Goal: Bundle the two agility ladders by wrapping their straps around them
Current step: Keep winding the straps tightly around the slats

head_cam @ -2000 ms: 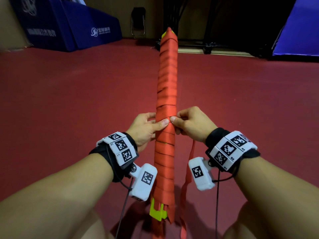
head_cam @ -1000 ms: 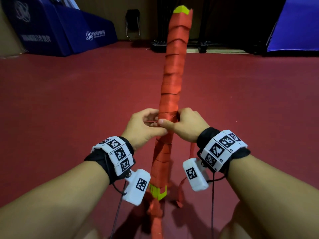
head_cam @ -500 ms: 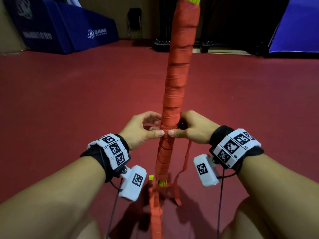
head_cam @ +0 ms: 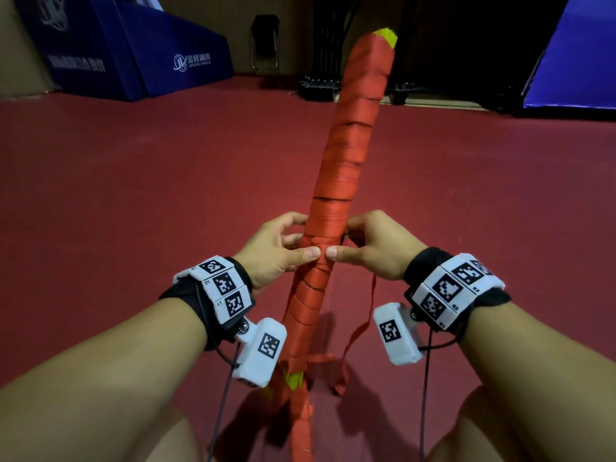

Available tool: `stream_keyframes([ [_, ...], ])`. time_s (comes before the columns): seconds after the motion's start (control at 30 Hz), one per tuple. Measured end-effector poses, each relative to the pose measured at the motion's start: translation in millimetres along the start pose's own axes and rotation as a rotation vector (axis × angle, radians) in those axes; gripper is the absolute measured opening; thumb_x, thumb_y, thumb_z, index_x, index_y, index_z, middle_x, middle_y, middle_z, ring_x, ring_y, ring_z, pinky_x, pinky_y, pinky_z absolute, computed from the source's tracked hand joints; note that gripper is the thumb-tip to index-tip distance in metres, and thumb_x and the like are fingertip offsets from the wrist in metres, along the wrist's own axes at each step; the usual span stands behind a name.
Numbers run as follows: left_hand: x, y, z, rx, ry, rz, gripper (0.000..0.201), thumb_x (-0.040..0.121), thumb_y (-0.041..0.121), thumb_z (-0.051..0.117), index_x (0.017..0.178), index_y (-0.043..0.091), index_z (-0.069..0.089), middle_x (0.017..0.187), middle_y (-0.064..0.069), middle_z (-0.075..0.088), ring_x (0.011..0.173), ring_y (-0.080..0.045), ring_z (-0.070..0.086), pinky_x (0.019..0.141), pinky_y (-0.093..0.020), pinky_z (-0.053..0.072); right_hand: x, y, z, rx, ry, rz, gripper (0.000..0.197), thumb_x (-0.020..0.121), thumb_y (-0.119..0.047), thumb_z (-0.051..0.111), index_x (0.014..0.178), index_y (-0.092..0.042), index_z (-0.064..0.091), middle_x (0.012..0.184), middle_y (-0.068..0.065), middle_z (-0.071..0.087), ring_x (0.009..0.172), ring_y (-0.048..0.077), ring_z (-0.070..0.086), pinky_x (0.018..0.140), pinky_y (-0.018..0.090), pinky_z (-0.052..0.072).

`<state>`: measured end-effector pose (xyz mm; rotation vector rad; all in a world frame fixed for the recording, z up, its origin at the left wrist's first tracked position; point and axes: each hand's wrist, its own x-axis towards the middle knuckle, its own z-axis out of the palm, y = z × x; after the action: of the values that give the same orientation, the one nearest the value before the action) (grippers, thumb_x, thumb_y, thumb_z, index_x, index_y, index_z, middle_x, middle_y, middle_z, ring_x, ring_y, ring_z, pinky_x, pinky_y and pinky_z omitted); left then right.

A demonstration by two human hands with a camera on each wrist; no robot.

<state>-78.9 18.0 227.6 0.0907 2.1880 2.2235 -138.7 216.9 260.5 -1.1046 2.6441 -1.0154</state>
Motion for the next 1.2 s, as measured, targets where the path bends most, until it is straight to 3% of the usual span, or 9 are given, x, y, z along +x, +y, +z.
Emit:
stream_keyframes([
  [0.07, 1, -1, 0, 0.028, 0.060, -0.004, 0.052, 0.073, 0.006, 0.083, 0.115, 0.019, 0.056, 0.095, -0.003, 0.070, 0.079, -0.012, 0.066, 0.060, -0.023, 0.051, 0, -2, -1, -0.057, 0.024, 0.046, 0.022, 0.086, -0.045, 0.074, 0.082, -0.024, 0.078, 0.069, -0.006, 0.072, 0.061, 0.003, 0.058, 0.064, 0.025, 0.045],
  [0.17, 2, -2, 2, 0.038, 0.205, 0.011, 0.046, 0.078, -0.003, 0.081, 0.117, 0.009, 0.060, 0.096, -0.004, 0.071, 0.076, -0.008, 0.069, 0.058, -0.020, 0.053, 1, -8, 0, -0.107, 0.053, 0.158, 0.046, 0.089, -0.046, 0.070, 0.054, -0.017, 0.063, 0.047, -0.006, 0.060, 0.045, 0.000, 0.054, 0.049, 0.015, 0.035],
  [0.37, 3, 0, 9, 0.034, 0.286, 0.018, 0.032, 0.072, -0.004, 0.085, 0.095, 0.013, 0.071, 0.085, -0.003, 0.077, 0.080, -0.018, 0.075, 0.079, -0.038, 0.062, 2, -21, 7, -0.062, 0.102, 0.148, 0.033, 0.086, -0.028, 0.066, 0.061, -0.007, 0.064, 0.053, 0.001, 0.063, 0.053, 0.010, 0.055, 0.055, 0.027, 0.041],
  [0.47, 3, 1, 10, 0.037, 0.327, 0.038, 0.037, 0.069, -0.004, 0.087, 0.099, 0.011, 0.070, 0.082, -0.001, 0.075, 0.074, -0.015, 0.073, 0.072, -0.035, 0.063, 2, -22, 9, -0.088, 0.093, 0.102, 0.041, 0.084, -0.038, 0.069, 0.068, -0.002, 0.061, 0.059, 0.010, 0.063, 0.058, 0.023, 0.056, 0.056, 0.035, 0.044],
  [0.63, 3, 0, 9, 0.133, 0.352, 0.069, 0.047, 0.066, 0.006, 0.093, 0.107, 0.008, 0.070, 0.088, -0.004, 0.072, 0.074, -0.013, 0.069, 0.059, -0.026, 0.055, 0, -23, 12, -0.211, 0.083, 0.047, 0.043, 0.084, -0.046, 0.073, 0.063, -0.015, 0.052, 0.053, -0.002, 0.047, 0.051, 0.012, 0.042, 0.047, 0.028, 0.030],
  [0.73, 1, 3, 11, 0.143, 0.361, 0.067, 0.041, 0.068, 0.007, 0.092, 0.104, 0.009, 0.071, 0.082, -0.001, 0.071, 0.069, -0.010, 0.068, 0.057, -0.024, 0.055, 2, -22, 12, -0.206, 0.093, 0.050, 0.044, 0.084, -0.048, 0.074, 0.067, -0.014, 0.053, 0.057, -0.001, 0.047, 0.054, 0.014, 0.042, 0.053, 0.034, 0.030],
  [0.9, 3, 6, 15, 0.082, 0.428, 0.023, 0.029, 0.074, 0.003, 0.087, 0.097, 0.008, 0.069, 0.066, 0.006, 0.068, 0.052, -0.003, 0.064, 0.045, -0.018, 0.048, 6, -21, 16, -0.220, 0.148, 0.069, 0.048, 0.085, -0.054, 0.071, 0.064, -0.024, 0.040, 0.062, -0.003, 0.046, 0.065, 0.025, 0.045, 0.063, 0.031, 0.031],
  [1.03, 2, 6, 15, 0.064, 0.451, -0.011, 0.029, 0.073, 0.010, 0.089, 0.094, 0.011, 0.069, 0.069, 0.003, 0.069, 0.056, -0.010, 0.065, 0.051, -0.025, 0.052, 6, -22, 19, -0.253, 0.155, 0.016, 0.046, 0.089, -0.050, 0.064, 0.063, -0.026, 0.035, 0.061, 0.002, 0.045, 0.066, 0.031, 0.044, 0.064, 0.033, 0.031],
  [1.2, -1, 9, 17, 0.060, 0.465, 0.049, 0.027, 0.075, 0.015, 0.088, 0.091, 0.013, 0.066, 0.066, 0.006, 0.067, 0.056, -0.007, 0.065, 0.050, -0.024, 0.053, 6, -22, 19, -0.190, 0.179, -0.006, 0.038, 0.093, -0.043, 0.057, 0.065, -0.027, 0.037, 0.066, 0.005, 0.053, 0.070, 0.034, 0.049, 0.066, 0.034, 0.033],
])
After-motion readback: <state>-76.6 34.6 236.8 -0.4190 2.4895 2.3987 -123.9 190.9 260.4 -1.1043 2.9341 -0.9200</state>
